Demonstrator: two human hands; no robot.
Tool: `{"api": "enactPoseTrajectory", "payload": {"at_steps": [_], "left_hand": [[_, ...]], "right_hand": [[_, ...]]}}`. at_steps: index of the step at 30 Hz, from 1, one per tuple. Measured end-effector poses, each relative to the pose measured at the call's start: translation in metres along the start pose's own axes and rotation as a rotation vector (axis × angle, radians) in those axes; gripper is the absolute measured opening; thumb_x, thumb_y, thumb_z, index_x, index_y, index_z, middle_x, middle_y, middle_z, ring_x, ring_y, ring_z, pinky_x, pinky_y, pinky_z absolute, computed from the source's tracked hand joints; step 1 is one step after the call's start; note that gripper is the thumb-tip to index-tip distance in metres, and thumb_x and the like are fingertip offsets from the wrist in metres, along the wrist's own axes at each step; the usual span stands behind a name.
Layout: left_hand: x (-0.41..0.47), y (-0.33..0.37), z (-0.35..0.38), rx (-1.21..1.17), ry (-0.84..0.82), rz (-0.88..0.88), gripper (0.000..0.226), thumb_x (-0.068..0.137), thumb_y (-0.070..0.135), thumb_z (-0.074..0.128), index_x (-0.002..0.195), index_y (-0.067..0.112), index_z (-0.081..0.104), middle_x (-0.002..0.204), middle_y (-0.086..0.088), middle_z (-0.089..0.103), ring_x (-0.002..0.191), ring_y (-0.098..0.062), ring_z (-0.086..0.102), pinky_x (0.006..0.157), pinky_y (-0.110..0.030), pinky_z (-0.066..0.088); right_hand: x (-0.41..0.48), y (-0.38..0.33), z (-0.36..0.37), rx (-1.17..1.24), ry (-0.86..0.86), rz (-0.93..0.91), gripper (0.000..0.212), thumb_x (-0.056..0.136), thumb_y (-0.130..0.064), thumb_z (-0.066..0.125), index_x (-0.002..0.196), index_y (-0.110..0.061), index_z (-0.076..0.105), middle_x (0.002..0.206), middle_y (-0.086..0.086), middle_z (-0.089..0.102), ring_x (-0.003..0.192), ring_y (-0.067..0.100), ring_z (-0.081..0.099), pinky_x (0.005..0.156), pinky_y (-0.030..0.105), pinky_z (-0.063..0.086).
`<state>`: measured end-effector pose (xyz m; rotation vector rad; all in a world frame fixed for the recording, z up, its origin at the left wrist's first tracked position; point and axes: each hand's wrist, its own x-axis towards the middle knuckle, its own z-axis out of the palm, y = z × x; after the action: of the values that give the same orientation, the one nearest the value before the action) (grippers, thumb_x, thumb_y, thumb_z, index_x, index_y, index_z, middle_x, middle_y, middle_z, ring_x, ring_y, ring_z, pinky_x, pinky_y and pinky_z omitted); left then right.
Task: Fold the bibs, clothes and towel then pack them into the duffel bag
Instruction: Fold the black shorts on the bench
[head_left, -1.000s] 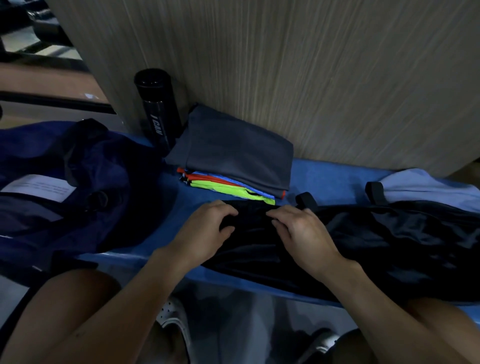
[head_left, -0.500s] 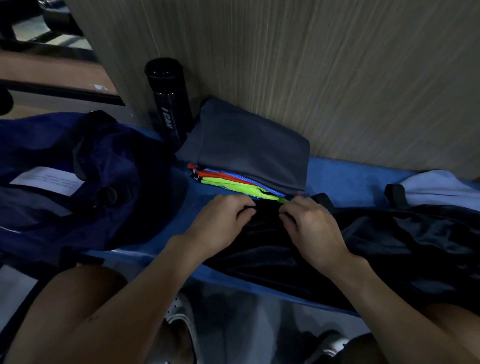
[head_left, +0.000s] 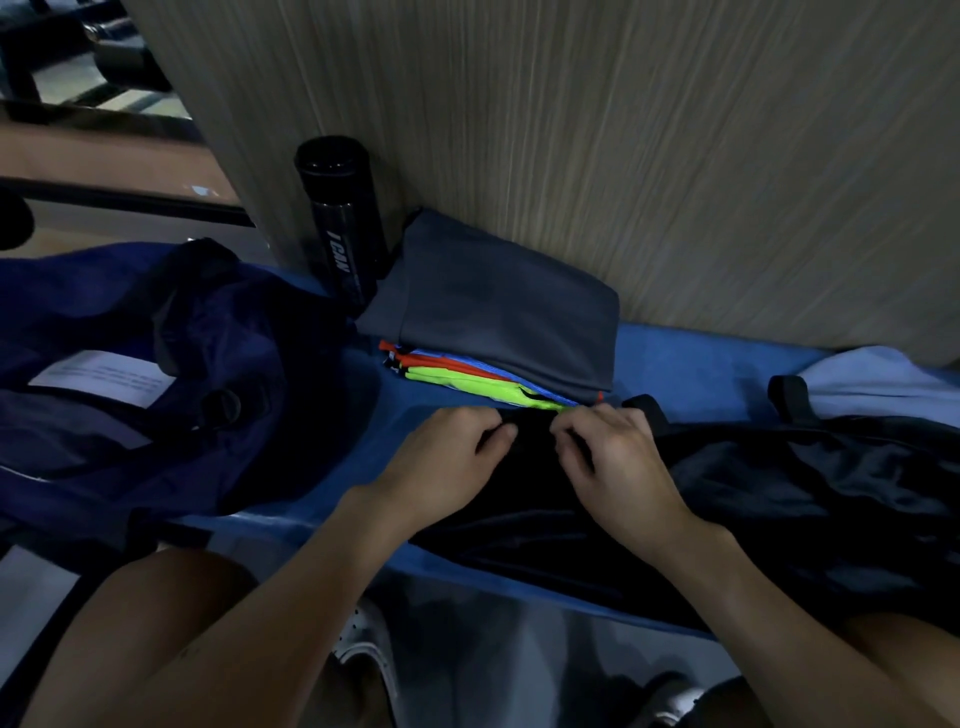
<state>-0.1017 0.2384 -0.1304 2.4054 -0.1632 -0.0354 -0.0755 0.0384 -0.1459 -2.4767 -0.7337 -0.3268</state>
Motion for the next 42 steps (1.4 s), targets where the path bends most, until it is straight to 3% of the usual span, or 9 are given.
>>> {"api": "enactPoseTrajectory", "payload": {"at_steps": [3, 5, 9, 14, 21, 28, 34, 39, 42], "left_hand": [[0.004, 0.006, 0.001, -0.241, -0.009, -0.055, 0.047, 0.102, 0.035, 0.048, 0.06, 0.018, 0.038, 0.054, 0.009, 0.037, 0.052, -0.01, 0.036, 0.054, -0.037, 0.035], [0.004, 0.009, 0.002, -0.271, -0.041, -0.035, 0.048, 0.102, 0.037, 0.048, 0.059, 0.021, 0.035, 0.054, 0.011, 0.033, 0.052, -0.009, 0.033, 0.054, -0.036, 0.032], [0.001, 0.012, 0.002, -0.135, -0.071, -0.023, 0.053, 0.103, 0.046, 0.041, 0.057, 0.019, 0.033, 0.05, 0.007, 0.034, 0.048, -0.011, 0.035, 0.053, -0.035, 0.033], [-0.004, 0.015, 0.005, 0.15, -0.141, 0.022, 0.05, 0.105, 0.046, 0.027, 0.064, 0.022, 0.038, 0.062, 0.003, 0.049, 0.06, -0.017, 0.05, 0.06, -0.037, 0.041], [-0.003, 0.006, 0.01, 0.218, -0.045, 0.077, 0.03, 0.105, 0.038, 0.033, 0.091, 0.019, 0.052, 0.095, 0.009, 0.042, 0.08, -0.017, 0.054, 0.072, -0.043, 0.049], [-0.002, 0.005, 0.009, 0.315, -0.023, 0.092, 0.029, 0.104, 0.029, 0.04, 0.128, 0.022, 0.055, 0.12, 0.009, 0.05, 0.102, -0.015, 0.057, 0.078, -0.036, 0.05], [0.0, 0.003, 0.009, 0.341, -0.075, 0.072, 0.02, 0.098, 0.023, 0.057, 0.114, 0.015, 0.065, 0.104, 0.003, 0.056, 0.103, -0.018, 0.053, 0.081, -0.039, 0.05], [0.001, -0.002, 0.01, 0.339, 0.032, 0.086, 0.019, 0.094, 0.025, 0.064, 0.111, 0.017, 0.065, 0.109, 0.004, 0.055, 0.107, -0.018, 0.05, 0.09, -0.033, 0.044], [0.002, -0.006, 0.007, 0.294, 0.078, 0.016, 0.034, 0.091, 0.028, 0.069, 0.123, 0.018, 0.061, 0.12, 0.002, 0.057, 0.114, -0.019, 0.049, 0.098, -0.032, 0.042]], "right_hand": [[-0.001, -0.001, 0.001, -0.035, -0.052, -0.011, 0.03, 0.086, -0.024, 0.068, 0.115, -0.021, 0.061, 0.105, -0.008, 0.06, 0.1, 0.013, 0.05, 0.084, 0.034, 0.035], [0.001, 0.0, 0.001, -0.053, -0.022, -0.019, 0.016, 0.087, -0.019, 0.066, 0.103, -0.02, 0.064, 0.1, -0.007, 0.059, 0.094, 0.017, 0.053, 0.079, 0.033, 0.033], [0.004, -0.001, -0.002, 0.034, 0.005, 0.044, 0.014, 0.091, -0.014, 0.052, 0.1, -0.017, 0.062, 0.085, -0.004, 0.065, 0.076, 0.015, 0.056, 0.081, 0.029, 0.035], [0.002, 0.0, -0.001, 0.044, -0.006, 0.078, 0.016, 0.091, -0.014, 0.053, 0.103, -0.017, 0.064, 0.077, -0.005, 0.066, 0.07, 0.01, 0.051, 0.084, 0.029, 0.037], [0.0, -0.004, -0.008, 0.056, -0.047, 0.044, 0.007, 0.092, -0.012, 0.061, 0.096, -0.016, 0.065, 0.065, -0.004, 0.062, 0.058, 0.014, 0.049, 0.071, 0.03, 0.041], [-0.004, -0.011, -0.02, 0.04, -0.056, 0.07, 0.006, 0.09, -0.018, 0.057, 0.088, -0.017, 0.063, 0.058, -0.007, 0.056, 0.054, 0.017, 0.047, 0.065, 0.016, 0.022], [-0.007, -0.011, -0.022, 0.061, -0.142, 0.047, 0.016, 0.084, -0.027, 0.051, 0.087, -0.019, 0.065, 0.075, -0.011, 0.065, 0.066, 0.009, 0.056, 0.077, 0.027, 0.043], [-0.01, -0.018, -0.03, 0.118, -0.159, 0.064, 0.01, 0.08, -0.018, 0.058, 0.086, -0.016, 0.065, 0.073, -0.01, 0.062, 0.076, 0.011, 0.051, 0.077, 0.006, 0.031], [-0.016, -0.018, -0.037, 0.172, -0.196, 0.092, 0.008, 0.079, -0.021, 0.056, 0.085, -0.02, 0.062, 0.072, -0.011, 0.06, 0.075, 0.012, 0.052, 0.074, 0.005, 0.034]]}}
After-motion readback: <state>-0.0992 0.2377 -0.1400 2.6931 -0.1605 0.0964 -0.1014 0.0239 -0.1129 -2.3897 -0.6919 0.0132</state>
